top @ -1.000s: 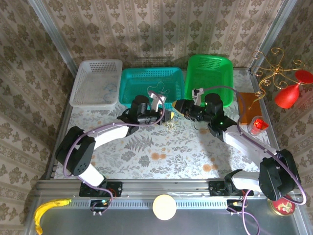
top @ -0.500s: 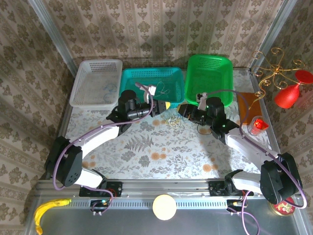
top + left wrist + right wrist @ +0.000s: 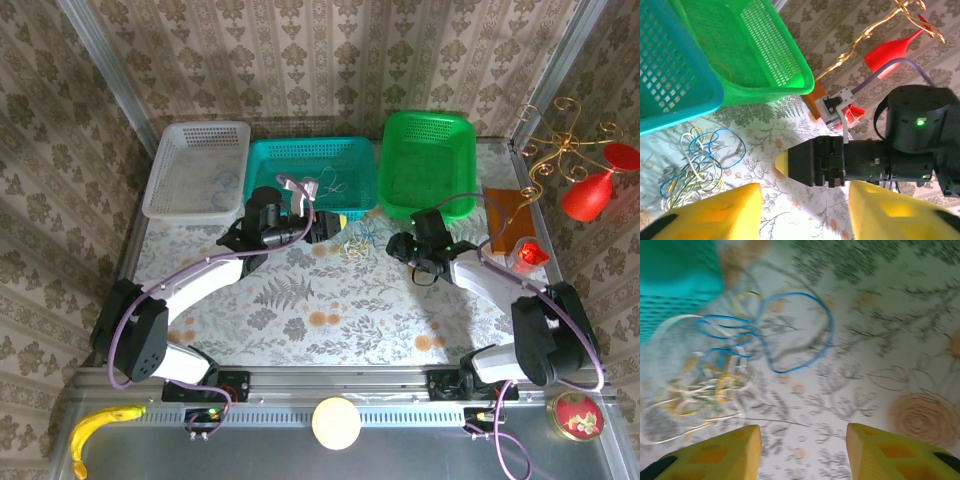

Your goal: Untangle the cables

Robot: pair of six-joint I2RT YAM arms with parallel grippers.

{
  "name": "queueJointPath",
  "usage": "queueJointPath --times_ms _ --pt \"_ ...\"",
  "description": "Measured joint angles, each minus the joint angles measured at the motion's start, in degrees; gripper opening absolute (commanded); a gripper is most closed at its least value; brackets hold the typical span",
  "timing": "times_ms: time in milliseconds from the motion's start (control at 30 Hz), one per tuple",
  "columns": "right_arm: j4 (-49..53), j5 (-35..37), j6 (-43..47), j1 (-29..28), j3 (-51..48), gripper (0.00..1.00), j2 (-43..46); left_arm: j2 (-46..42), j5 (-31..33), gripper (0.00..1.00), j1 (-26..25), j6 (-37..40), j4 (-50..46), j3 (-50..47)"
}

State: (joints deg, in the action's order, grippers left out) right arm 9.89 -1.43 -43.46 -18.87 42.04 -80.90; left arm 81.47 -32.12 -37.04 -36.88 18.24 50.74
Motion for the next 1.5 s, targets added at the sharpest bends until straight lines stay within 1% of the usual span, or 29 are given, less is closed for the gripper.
queueJointPath --times_ms 133,267,333,367,400,433,633,800,1233,1433,1500 --pt "1.95 3.26 -0.17 -0.02 2.62 0.47 -3.76 -0.70 1.60 0.64 0.00 1.14 -1.73 -0.26" --pt "3.06 6.67 -0.26 -0.09 5.99 0.45 -6.08 -1.38 2.69 0.74 0.00 1.99 -2.43 -0.81" --pt "3.78 8.33 -0.24 -0.26 7.78 0.44 -7.19 -1.42 3.08 0.81 0.00 2.40 -2.45 -1.14" --pt "4.13 9.18 -0.26 -0.44 8.74 0.44 -7.91 -1.42 3.28 0.88 0.00 2.56 -2.51 -1.31" --pt "4.46 10.03 -0.31 -0.66 9.66 0.44 -8.68 -1.42 3.45 0.99 0.00 2.78 -2.60 -1.46" --pt "4.72 10.64 -0.37 -0.87 10.38 0.44 -9.35 -1.42 3.52 1.00 0.00 3.06 -2.62 -1.62" --pt "7.23 15.15 -0.39 -3.74 14.34 0.43 -14.03 -1.57 3.69 1.00 0.55 3.13 -2.84 -2.08" --pt "8.66 17.86 -0.39 -5.79 17.42 0.42 -17.75 -2.16 3.67 1.00 1.95 3.13 -2.54 -3.28" --pt "9.86 20.68 -0.42 -6.27 19.52 0.36 -23.96 -4.52 2.80 1.00 5.05 3.08 -1.53 -5.86" --pt "9.42 21.84 -0.37 -6.40 20.35 0.27 -24.98 -5.11 2.75 1.00 5.27 3.08 -1.51 -6.10" --pt "8.66 21.86 -0.39 -6.43 20.02 0.26 -24.96 -5.11 2.75 1.00 5.27 3.06 -1.46 -6.10"
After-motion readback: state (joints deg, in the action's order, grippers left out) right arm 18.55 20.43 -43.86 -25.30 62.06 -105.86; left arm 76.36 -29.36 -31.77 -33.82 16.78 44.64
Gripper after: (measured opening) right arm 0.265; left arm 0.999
